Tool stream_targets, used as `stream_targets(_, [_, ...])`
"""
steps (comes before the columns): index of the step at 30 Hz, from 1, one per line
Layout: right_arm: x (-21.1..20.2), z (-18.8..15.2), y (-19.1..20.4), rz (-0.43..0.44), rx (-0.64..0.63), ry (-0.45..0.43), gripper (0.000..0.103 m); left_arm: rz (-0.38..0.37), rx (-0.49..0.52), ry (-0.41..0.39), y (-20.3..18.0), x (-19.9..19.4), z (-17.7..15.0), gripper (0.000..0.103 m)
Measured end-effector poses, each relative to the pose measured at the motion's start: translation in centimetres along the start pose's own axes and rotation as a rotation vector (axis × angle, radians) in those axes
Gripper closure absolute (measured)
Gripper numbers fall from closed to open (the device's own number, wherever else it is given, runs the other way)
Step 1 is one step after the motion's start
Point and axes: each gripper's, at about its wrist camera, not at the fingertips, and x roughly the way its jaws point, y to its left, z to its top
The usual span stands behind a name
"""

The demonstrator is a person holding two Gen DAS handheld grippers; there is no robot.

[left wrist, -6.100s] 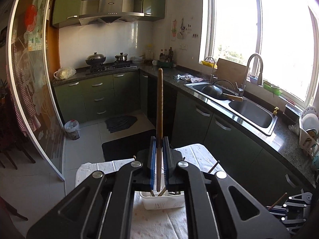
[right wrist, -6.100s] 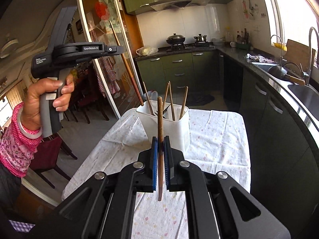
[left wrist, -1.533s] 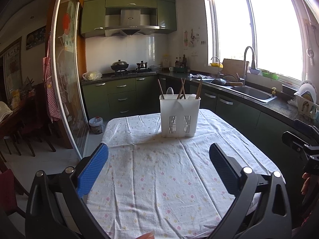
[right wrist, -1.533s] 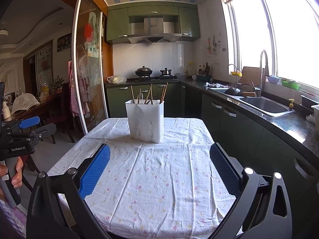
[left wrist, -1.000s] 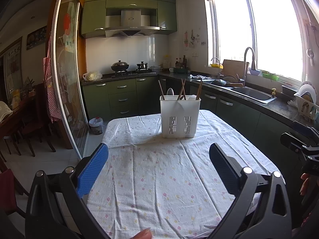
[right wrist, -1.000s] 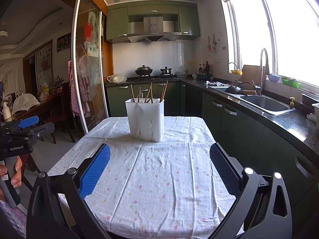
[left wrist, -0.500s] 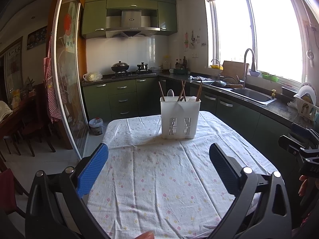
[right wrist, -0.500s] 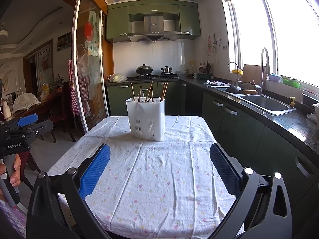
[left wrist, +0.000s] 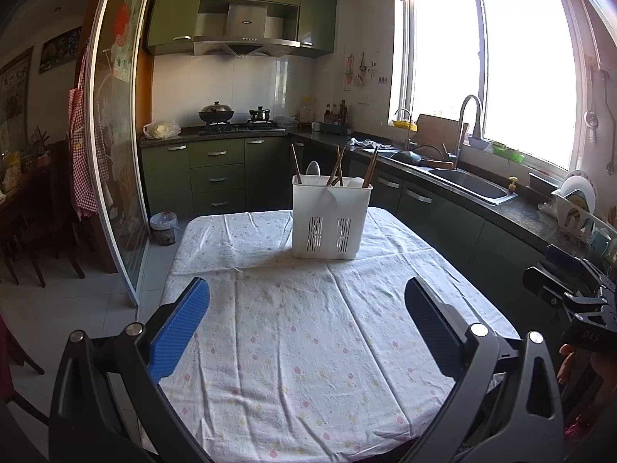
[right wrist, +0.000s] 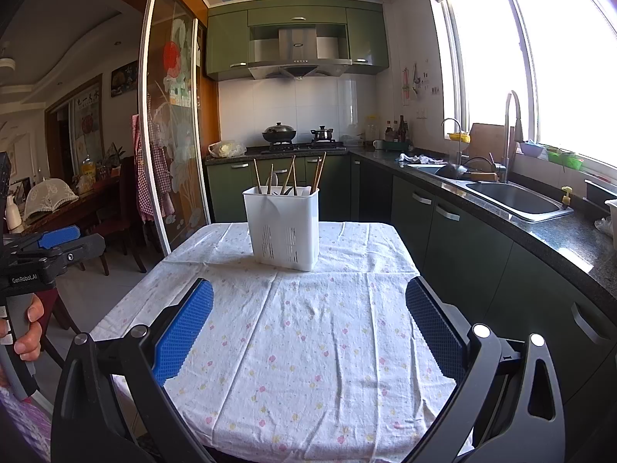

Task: Organize utensils

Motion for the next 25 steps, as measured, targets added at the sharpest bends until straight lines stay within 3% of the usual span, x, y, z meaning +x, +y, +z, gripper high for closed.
stream_targets(2, [0.02, 0.01, -0.03, 0.001, -0.001, 0.0, 0.005, 0.0, -0.011, -0.006, 0.15, -0.08, 0.0, 0.007])
stream_targets(5, [0.0, 0.03, -0.03, 0.001, -0.001, 0.0, 0.005, 0.154, 0.017, -0.079, -0.25, -0.89, -0.24, 0.007])
stream_targets(6, [0.01, 0.05, -0.03, 0.001, 0.0, 0.0, 0.005, 0.173, 0.025, -0.087, -0.24, -0.99, -0.2, 0.007])
stream_targets(25, [0.13, 0.01, -0.08, 0.001, 0.0, 0.003, 0.005, 0.078, 0.045, -0.038, -0.54, -0.49, -0.22, 0.007])
